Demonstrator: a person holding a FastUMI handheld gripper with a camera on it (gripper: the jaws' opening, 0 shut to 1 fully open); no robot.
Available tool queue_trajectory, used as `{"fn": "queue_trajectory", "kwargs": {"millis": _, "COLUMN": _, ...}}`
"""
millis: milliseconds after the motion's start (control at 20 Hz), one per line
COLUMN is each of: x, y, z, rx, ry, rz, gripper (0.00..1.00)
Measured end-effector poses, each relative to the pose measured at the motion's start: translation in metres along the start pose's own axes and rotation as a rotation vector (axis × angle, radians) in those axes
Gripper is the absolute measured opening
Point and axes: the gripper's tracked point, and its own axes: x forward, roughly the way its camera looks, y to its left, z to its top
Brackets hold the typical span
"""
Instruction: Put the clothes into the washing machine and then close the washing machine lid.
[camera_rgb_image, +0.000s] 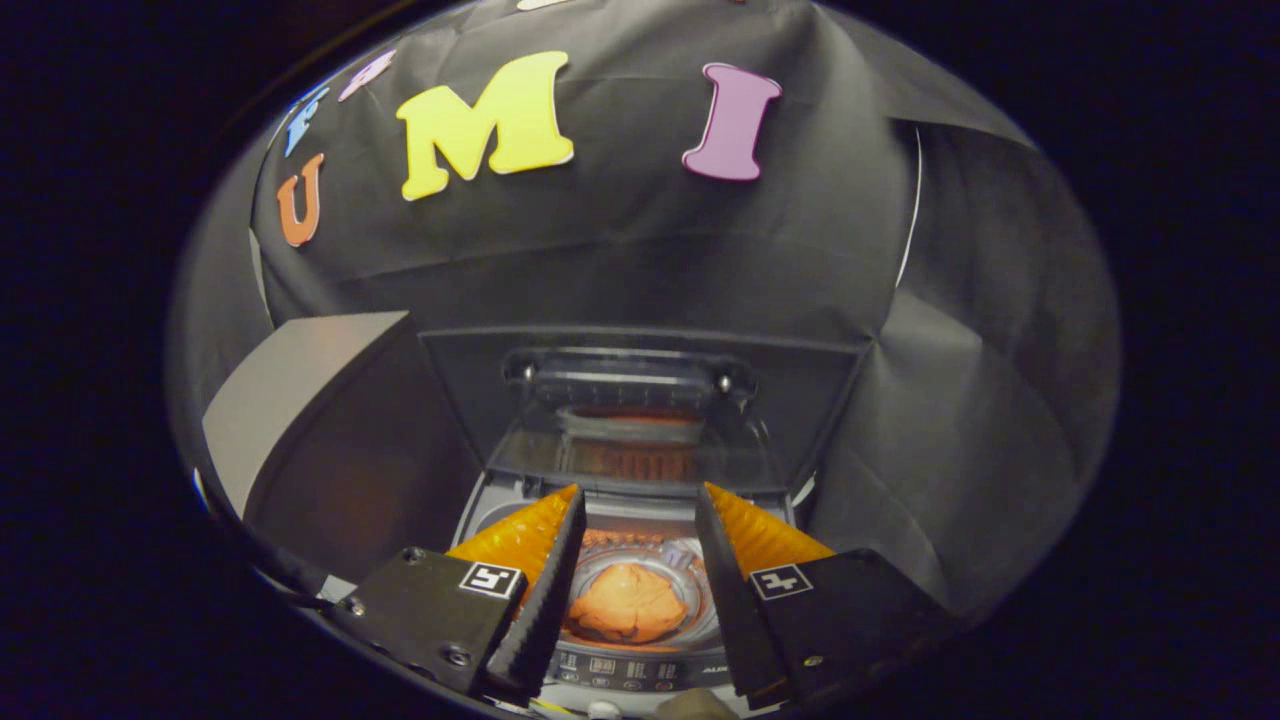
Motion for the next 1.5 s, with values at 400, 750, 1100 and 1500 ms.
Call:
{"fn": "queue_trajectory", "kwargs": {"millis": 400, "x": 0.018, "y": 0.008, "z": 0.063, "rx": 0.031, "ry": -0.052, "rz": -0.010, "gripper": 0.69}}
{"fn": "queue_trajectory", "kwargs": {"millis": 750, "x": 0.043, "y": 0.020, "z": 0.101, "rx": 0.039, "ry": -0.059, "rz": -0.022, "gripper": 0.70}}
{"fn": "queue_trajectory", "kwargs": {"millis": 1100, "x": 0.080, "y": 0.024, "z": 0.108, "rx": 0.057, "ry": -0.002, "rz": -0.082, "gripper": 0.69}}
{"fn": "queue_trajectory", "kwargs": {"millis": 1500, "x": 0.108, "y": 0.020, "z": 0.096, "rx": 0.053, "ry": -0.010, "rz": -0.114, "gripper": 0.71}}
